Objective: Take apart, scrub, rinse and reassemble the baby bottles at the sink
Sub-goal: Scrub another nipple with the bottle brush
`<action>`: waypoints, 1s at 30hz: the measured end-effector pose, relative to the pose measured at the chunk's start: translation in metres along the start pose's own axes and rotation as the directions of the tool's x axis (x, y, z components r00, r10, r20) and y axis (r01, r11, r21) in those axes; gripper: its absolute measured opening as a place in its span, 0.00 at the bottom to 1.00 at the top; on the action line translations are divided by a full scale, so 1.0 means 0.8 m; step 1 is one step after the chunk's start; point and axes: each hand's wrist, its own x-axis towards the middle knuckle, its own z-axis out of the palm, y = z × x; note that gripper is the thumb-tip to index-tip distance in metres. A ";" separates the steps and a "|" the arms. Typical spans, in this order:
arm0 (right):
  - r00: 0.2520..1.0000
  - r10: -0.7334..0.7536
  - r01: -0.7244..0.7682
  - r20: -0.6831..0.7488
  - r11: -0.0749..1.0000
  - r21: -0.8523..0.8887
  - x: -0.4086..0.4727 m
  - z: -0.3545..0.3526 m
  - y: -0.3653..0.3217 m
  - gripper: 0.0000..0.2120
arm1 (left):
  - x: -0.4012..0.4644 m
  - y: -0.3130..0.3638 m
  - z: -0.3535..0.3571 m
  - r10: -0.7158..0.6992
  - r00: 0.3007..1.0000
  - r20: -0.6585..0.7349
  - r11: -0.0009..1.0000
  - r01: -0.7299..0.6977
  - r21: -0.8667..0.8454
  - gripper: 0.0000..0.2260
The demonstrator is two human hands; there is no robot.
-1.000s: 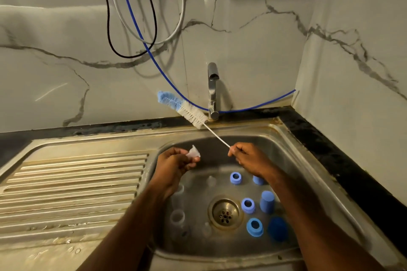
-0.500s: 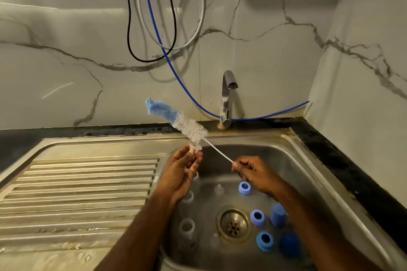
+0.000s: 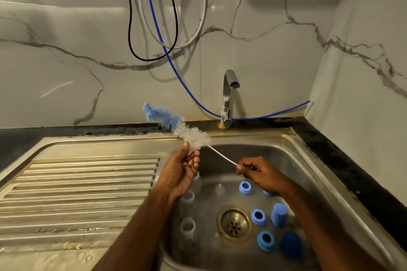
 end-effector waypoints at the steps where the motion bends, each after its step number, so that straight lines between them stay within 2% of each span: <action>1: 1.000 -0.008 0.008 0.007 1.000 -0.006 -0.001 -0.003 0.000 0.09 | -0.001 0.003 -0.001 -0.019 1.000 0.013 1.000 0.019 0.025 0.11; 3: 1.000 -0.010 0.010 0.019 1.000 -0.013 -0.003 -0.005 -0.004 0.09 | 0.000 0.006 -0.003 0.006 1.000 0.030 0.999 -0.007 0.032 0.10; 6: 1.000 0.019 -0.020 0.013 0.998 0.051 -0.003 0.005 -0.013 0.11 | 0.005 0.000 0.000 0.230 0.971 0.061 0.972 -0.233 0.044 0.05; 8: 0.997 0.067 -0.071 0.042 0.991 0.111 -0.002 0.020 -0.022 0.11 | 0.009 -0.011 -0.001 0.403 0.913 0.069 0.875 -0.406 0.262 0.08; 10: 0.991 0.098 -0.111 0.094 0.984 0.140 -0.001 0.031 -0.026 0.12 | 0.011 -0.017 -0.002 0.509 0.859 0.059 0.769 -0.484 0.417 0.08; 11: 0.990 0.099 -0.112 0.096 0.983 0.143 -0.001 0.032 -0.026 0.13 | 0.011 -0.016 -0.004 0.508 0.860 0.051 0.772 -0.481 0.416 0.07; 12: 0.993 0.090 -0.100 0.081 0.986 0.130 -0.001 0.030 -0.025 0.13 | 0.010 -0.012 -0.004 0.461 0.886 0.046 0.820 -0.445 0.361 0.06; 14: 0.997 0.074 -0.077 0.037 0.994 0.083 -0.001 0.019 -0.020 0.13 | 0.006 -0.001 -0.005 0.264 0.964 0.036 0.950 -0.266 0.162 0.09; 16: 0.997 0.072 -0.074 0.028 0.995 0.068 -0.004 0.008 -0.018 0.13 | 0.004 0.006 -0.006 0.074 0.997 0.028 0.996 -0.076 0.053 0.12; 17: 0.996 0.079 -0.082 0.042 0.994 0.071 -0.005 0.006 -0.019 0.13 | 0.003 0.006 -0.006 0.033 0.999 0.024 0.999 -0.034 0.037 0.12; 18: 0.994 0.091 -0.097 0.067 0.991 0.089 -0.006 0.008 -0.021 0.13 | 0.003 0.005 -0.005 0.035 0.999 0.023 0.999 -0.036 0.042 0.12; 20: 0.982 0.129 -0.153 0.142 0.972 0.180 -0.006 0.018 -0.025 0.14 | 0.008 -0.005 -0.003 0.182 0.983 0.024 0.975 -0.183 0.124 0.11; 21: 0.972 0.148 -0.187 0.182 0.958 0.218 -0.006 0.023 -0.027 0.14 | 0.009 -0.010 -0.003 0.302 0.952 0.039 0.926 -0.303 0.224 0.09; 23: 0.952 0.173 -0.234 0.254 0.944 0.234 -0.006 0.032 -0.031 0.15 | 0.011 -0.015 -0.005 0.534 0.842 0.071 0.700 -0.488 0.522 0.06; 24: 0.945 0.178 -0.243 0.275 0.944 0.225 -0.006 0.036 -0.032 0.15 | 0.012 -0.016 -0.007 0.615 0.783 0.096 0.565 -0.522 0.639 0.06; 25: 0.945 0.181 -0.242 0.273 0.948 0.208 -0.006 0.038 -0.032 0.15 | 0.013 -0.014 -0.011 0.649 0.752 0.113 0.491 -0.528 0.693 0.07; 26: 0.953 0.176 -0.225 0.247 0.957 0.183 -0.005 0.037 -0.030 0.15 | 0.013 -0.011 -0.012 0.637 0.763 0.114 0.502 -0.523 0.689 0.06; 27: 0.966 0.160 -0.191 0.202 0.971 0.144 -0.004 0.034 -0.028 0.14 | 0.012 -0.007 -0.012 0.574 0.814 0.092 0.608 -0.498 0.618 0.04; 28: 0.980 0.129 -0.144 0.150 0.985 0.094 -0.002 0.029 -0.025 0.14 | 0.009 -0.003 -0.010 0.464 0.884 0.058 0.759 -0.431 0.488 0.06; 29: 0.991 0.092 -0.096 0.100 0.995 0.036 0.000 0.023 -0.019 0.13 | 0.008 0.001 -0.010 0.321 0.946 0.039 0.893 -0.316 0.322 0.09; 30: 0.997 0.058 -0.056 0.059 0.998 -0.024 0.001 0.016 -0.014 0.12 | 0.005 0.005 -0.009 0.185 0.982 0.034 0.962 -0.188 0.197 0.11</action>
